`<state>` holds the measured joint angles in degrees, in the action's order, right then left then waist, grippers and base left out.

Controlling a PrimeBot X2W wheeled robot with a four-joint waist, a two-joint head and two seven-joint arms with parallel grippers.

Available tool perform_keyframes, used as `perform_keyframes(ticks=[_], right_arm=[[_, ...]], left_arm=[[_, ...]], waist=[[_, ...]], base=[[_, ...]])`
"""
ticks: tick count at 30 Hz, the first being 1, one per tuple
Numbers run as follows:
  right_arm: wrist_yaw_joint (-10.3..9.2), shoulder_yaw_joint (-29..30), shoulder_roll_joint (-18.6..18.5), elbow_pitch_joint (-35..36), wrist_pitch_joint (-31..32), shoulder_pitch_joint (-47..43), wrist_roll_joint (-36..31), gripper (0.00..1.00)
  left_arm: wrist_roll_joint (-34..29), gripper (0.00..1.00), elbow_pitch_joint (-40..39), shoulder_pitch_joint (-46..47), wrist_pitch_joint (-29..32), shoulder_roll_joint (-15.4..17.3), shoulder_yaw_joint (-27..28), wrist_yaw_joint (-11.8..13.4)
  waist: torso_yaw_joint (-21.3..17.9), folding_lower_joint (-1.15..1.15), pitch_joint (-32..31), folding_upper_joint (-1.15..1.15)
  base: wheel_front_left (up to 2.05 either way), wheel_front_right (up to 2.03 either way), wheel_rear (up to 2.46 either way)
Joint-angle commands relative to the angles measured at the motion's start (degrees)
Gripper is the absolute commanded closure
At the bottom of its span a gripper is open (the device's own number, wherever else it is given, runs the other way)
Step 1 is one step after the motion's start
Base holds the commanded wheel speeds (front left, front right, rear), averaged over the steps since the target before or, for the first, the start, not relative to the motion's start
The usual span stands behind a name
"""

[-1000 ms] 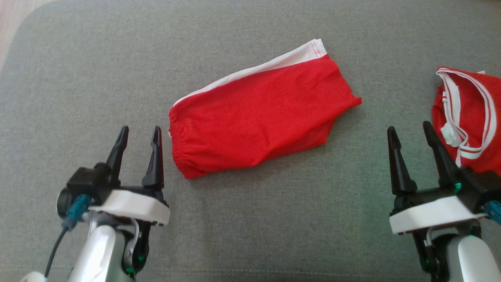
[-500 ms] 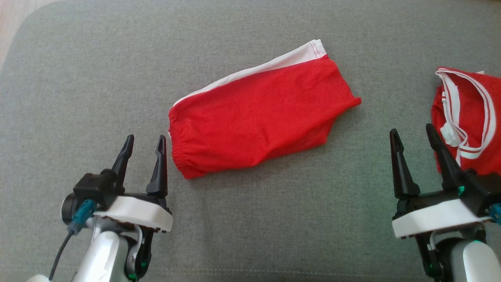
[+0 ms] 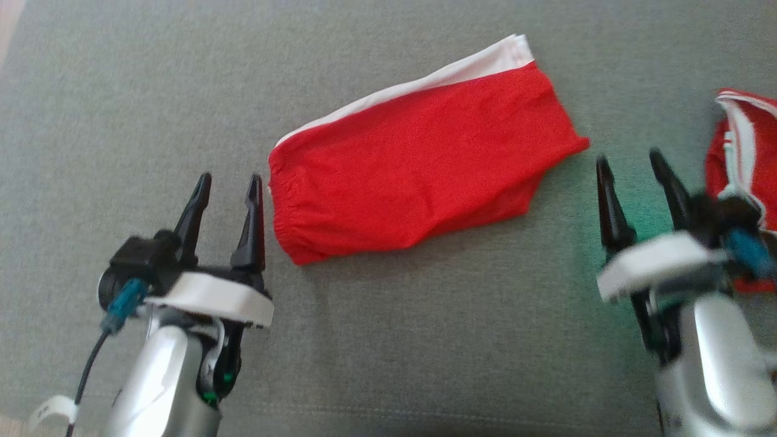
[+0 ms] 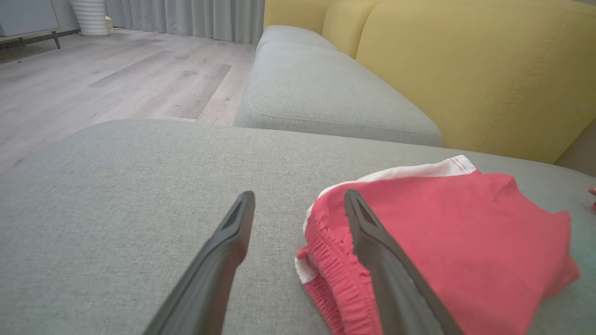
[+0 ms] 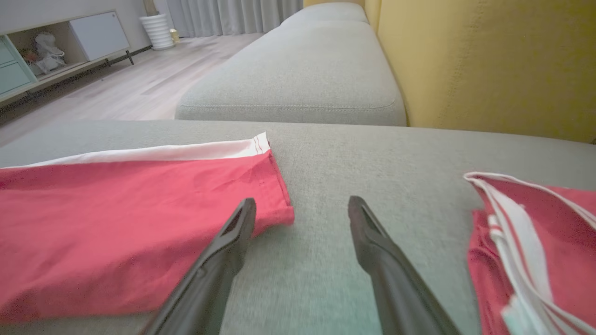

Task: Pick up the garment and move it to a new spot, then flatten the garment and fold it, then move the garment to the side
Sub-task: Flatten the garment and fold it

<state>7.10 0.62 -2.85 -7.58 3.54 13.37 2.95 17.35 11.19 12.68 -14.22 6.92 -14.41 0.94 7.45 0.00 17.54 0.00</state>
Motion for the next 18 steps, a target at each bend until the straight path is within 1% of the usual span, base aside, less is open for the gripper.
perform_keyframes(ticks=[1,6,10,15,16,17,18], right_arm=[[0.39,-1.5,-0.5,-0.8,0.3,3.9,-0.5,0.00],[0.39,-0.9,-0.4,-13.6,0.8,14.7,-1.7,0.00],[0.39,-0.2,-0.3,-22.2,1.9,19.9,-2.4,0.00],[0.39,0.8,-0.2,-27.4,3.6,21.9,-2.1,0.00],[0.39,1.0,-0.1,-28.1,3.9,22.0,-1.7,0.21],[0.39,0.8,-0.1,-28.6,4.0,22.0,-1.5,0.62],[0.39,0.3,-0.1,-28.9,4.2,21.9,-1.1,1.00]], left_arm=[[0.1,0.00,-1.7,2.8,-0.5,0.5,1.5,-0.3],[0.1,0.00,-0.3,5.7,-0.7,-0.6,0.7,-1.2],[0.1,0.00,0.7,7.1,-0.7,-1.5,0.5,-1.8],[-0.2,0.00,1.0,7.5,-0.8,-2.0,1.0,-2.2],[-0.3,0.00,1.1,7.5,-0.8,-2.1,1.2,-2.3],[-0.4,0.00,1.1,7.4,-0.8,-2.1,1.5,-2.3],[-0.5,0.00,1.1,7.3,-0.8,-2.2,1.7,-2.4]], waist=[[1.8,0.00,2.1,0.00],[4.4,0.00,4.8,0.00],[5.4,0.00,5.9,0.00],[5.4,0.00,6.0,0.00],[5.2,0.00,5.9,0.00],[4.9,0.00,5.8,0.00],[4.7,0.00,5.7,0.00]], base=[[0.00,0.00,0.00],[0.00,0.00,0.00],[0.00,0.00,0.00],[0.00,0.00,0.00],[0.00,0.00,0.00],[0.00,0.00,0.00],[0.00,0.00,0.00]])
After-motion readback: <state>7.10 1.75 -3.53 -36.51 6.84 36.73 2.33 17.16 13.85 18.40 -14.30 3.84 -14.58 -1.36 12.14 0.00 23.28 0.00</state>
